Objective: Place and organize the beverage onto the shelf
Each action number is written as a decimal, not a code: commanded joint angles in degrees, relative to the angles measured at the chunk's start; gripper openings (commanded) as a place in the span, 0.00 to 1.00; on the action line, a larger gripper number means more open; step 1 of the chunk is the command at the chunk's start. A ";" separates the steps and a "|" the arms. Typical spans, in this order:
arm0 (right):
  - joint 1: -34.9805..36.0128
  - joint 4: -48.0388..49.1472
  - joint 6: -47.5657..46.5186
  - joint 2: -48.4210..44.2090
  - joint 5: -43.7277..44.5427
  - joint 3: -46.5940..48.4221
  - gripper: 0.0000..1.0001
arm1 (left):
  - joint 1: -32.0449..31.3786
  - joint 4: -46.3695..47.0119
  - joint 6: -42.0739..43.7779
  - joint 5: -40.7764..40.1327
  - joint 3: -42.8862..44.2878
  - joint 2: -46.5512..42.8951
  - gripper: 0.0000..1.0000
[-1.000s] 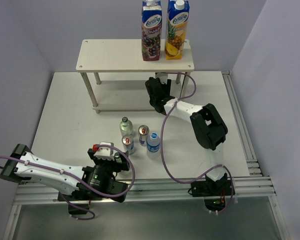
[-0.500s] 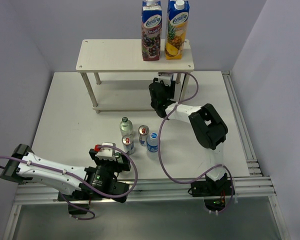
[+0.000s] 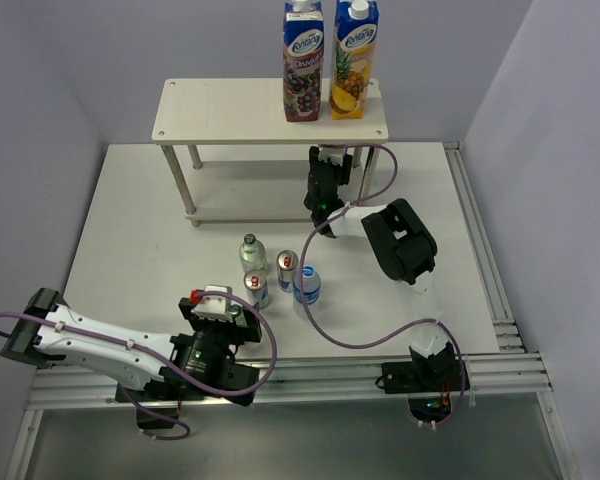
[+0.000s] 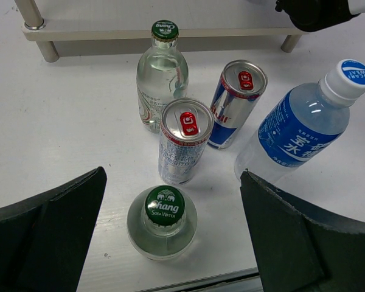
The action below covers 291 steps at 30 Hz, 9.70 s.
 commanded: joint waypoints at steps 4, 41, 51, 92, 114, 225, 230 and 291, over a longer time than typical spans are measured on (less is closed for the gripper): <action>-1.06 9.99 -3.67 1.41 -3.15 4.84 0.00 | -0.31 -2.17 0.33 -1.81 2.09 0.87 0.99; 1.31 -3.02 0.37 -10.10 1.15 -5.61 0.00 | -0.31 -2.09 0.95 -1.98 2.79 2.81 0.99; 7.55 -11.79 3.09 -23.54 7.83 -11.86 0.00 | -0.31 -2.09 0.86 -1.81 2.71 2.11 0.99; 60.19 -130.05 118.42 -41.74 -8.66 -24.50 0.00 | -0.31 -2.09 0.77 -1.63 2.45 1.84 0.99; 60.74 -111.21 102.42 -51.50 -11.85 -33.48 1.00 | -0.31 -2.17 0.77 -1.54 2.62 2.81 0.99; 31.29 27.15 -41.88 -75.52 -8.95 -37.76 0.00 | 0.48 -2.17 1.03 -1.89 3.24 5.97 0.99; 27.69 46.96 -42.43 -62.34 -7.55 -41.03 0.00 | 0.57 -2.09 1.03 -1.81 3.15 5.80 0.99; -2.46 46.90 -16.94 3.51 -18.09 -2.54 0.00 | 1.10 -2.09 1.56 -1.98 3.59 7.29 0.99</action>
